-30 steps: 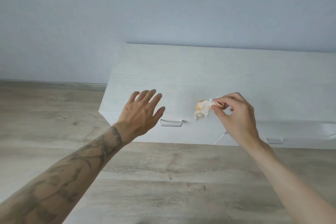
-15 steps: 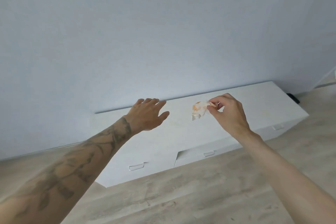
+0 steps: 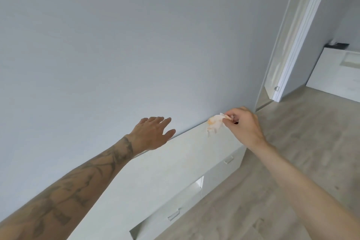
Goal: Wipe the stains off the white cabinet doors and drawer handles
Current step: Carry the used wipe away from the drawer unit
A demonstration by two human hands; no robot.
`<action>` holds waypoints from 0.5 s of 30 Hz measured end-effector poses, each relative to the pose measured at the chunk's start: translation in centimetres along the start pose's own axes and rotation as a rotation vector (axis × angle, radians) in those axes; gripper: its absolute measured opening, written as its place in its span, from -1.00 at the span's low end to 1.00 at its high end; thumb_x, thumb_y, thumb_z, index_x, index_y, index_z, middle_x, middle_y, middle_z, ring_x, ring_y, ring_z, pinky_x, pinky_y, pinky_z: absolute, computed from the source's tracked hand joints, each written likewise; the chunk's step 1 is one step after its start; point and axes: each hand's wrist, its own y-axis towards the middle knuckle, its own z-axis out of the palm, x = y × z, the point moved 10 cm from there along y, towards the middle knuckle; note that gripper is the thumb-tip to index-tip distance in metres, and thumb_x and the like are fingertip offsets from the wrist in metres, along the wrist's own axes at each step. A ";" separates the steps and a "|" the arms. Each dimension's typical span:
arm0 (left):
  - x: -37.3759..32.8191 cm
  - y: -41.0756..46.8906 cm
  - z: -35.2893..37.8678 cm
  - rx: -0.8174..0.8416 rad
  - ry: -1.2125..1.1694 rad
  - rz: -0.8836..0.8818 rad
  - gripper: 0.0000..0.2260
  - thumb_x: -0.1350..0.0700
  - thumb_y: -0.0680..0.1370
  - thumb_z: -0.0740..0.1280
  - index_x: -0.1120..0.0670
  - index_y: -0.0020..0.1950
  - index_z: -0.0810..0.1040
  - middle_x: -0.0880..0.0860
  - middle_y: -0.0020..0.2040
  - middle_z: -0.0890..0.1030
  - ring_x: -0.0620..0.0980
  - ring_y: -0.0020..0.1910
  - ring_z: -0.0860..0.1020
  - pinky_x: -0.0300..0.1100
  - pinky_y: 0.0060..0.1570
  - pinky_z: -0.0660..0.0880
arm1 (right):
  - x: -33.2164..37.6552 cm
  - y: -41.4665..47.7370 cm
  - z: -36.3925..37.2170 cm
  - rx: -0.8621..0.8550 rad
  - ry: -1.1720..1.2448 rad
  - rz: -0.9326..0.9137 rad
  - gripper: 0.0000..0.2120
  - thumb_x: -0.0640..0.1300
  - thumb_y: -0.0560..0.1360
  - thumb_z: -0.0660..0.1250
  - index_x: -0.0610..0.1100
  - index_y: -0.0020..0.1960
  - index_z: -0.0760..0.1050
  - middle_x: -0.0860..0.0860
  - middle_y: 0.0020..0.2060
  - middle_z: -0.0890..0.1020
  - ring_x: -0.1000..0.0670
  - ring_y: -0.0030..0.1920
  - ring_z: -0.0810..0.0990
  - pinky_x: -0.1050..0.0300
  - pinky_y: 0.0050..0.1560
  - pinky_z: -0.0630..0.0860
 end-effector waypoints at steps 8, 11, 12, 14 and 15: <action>-17.0 15.3 -3.5 0.016 -0.010 0.051 -0.43 -0.27 0.74 -0.03 -0.06 0.71 0.11 -0.03 0.68 0.22 0.02 0.65 0.17 0.00 0.62 0.07 | -14.4 10.1 -13.7 -0.040 -0.047 0.046 -0.91 -0.21 0.50 0.49 -0.03 -0.08 0.69 0.01 -0.12 0.62 0.04 -0.13 0.65 0.30 -0.14 0.43; -22.0 21.6 -3.9 0.022 -0.021 0.073 -0.44 -0.26 0.75 -0.03 -0.06 0.71 0.12 -0.03 0.67 0.22 0.02 0.64 0.18 0.00 0.61 0.07 | -19.9 14.2 -16.8 -0.040 -0.067 0.062 -0.92 -0.18 0.50 0.49 0.00 -0.06 0.70 0.01 -0.09 0.63 0.07 -0.12 0.65 0.21 -0.12 0.46; -23.5 23.9 -3.8 0.021 -0.023 0.081 -0.44 -0.26 0.75 -0.03 -0.06 0.70 0.12 -0.03 0.67 0.23 0.02 0.64 0.18 0.01 0.61 0.07 | -21.7 15.6 -17.6 -0.039 -0.075 0.068 -0.92 -0.17 0.50 0.49 -0.01 -0.06 0.70 0.01 -0.09 0.64 0.07 -0.12 0.65 0.17 -0.11 0.48; -26.5 28.8 -3.2 0.017 -0.031 0.094 -0.44 -0.26 0.75 -0.03 -0.06 0.70 0.12 -0.03 0.67 0.23 0.02 0.64 0.19 0.01 0.62 0.08 | -25.5 18.5 -18.8 -0.034 -0.093 0.072 -0.92 -0.18 0.50 0.49 -0.01 -0.05 0.71 0.01 -0.09 0.64 0.06 -0.11 0.66 0.13 -0.09 0.49; -28.1 31.4 -2.9 0.012 -0.037 0.104 -0.44 -0.26 0.74 -0.03 -0.06 0.70 0.12 -0.03 0.67 0.23 0.02 0.64 0.18 0.01 0.62 0.08 | -27.5 20.2 -19.4 -0.037 -0.096 0.072 -0.92 -0.18 0.49 0.49 -0.02 -0.05 0.71 0.01 -0.09 0.64 0.06 -0.11 0.66 0.12 -0.08 0.49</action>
